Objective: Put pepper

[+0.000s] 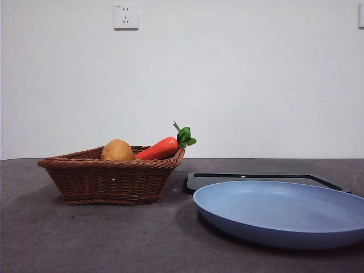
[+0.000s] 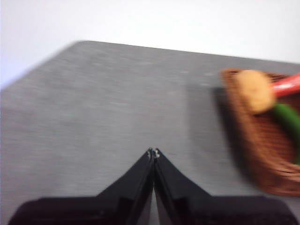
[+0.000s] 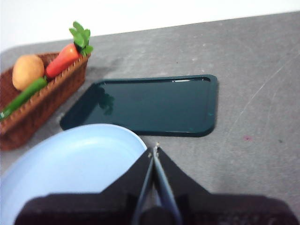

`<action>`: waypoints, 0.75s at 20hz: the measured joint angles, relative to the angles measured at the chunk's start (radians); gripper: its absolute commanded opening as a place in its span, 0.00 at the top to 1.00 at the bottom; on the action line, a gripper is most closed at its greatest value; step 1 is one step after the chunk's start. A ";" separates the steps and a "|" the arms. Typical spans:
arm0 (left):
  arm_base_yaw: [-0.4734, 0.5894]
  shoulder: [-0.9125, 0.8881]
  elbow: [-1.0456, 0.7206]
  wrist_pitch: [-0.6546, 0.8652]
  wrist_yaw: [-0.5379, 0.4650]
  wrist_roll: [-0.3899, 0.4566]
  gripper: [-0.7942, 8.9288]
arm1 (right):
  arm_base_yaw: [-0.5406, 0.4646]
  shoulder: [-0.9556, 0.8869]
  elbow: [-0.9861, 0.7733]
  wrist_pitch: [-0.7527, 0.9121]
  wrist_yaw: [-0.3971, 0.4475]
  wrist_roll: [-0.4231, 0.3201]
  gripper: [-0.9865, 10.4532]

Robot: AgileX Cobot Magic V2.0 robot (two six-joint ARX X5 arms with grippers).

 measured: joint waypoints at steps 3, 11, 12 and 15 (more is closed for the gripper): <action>0.000 0.000 0.000 0.007 0.113 -0.044 0.91 | 0.000 0.000 0.000 0.016 0.000 0.095 0.90; 0.000 0.000 0.000 0.076 0.375 -0.187 0.91 | 0.000 0.000 0.000 0.096 -0.049 0.270 0.91; 0.000 0.000 0.002 0.080 0.394 -0.211 0.91 | 0.000 0.000 0.000 0.114 -0.058 0.292 0.91; 0.000 0.008 0.024 0.068 0.446 -0.262 0.91 | 0.000 0.010 0.025 0.134 -0.076 0.343 0.91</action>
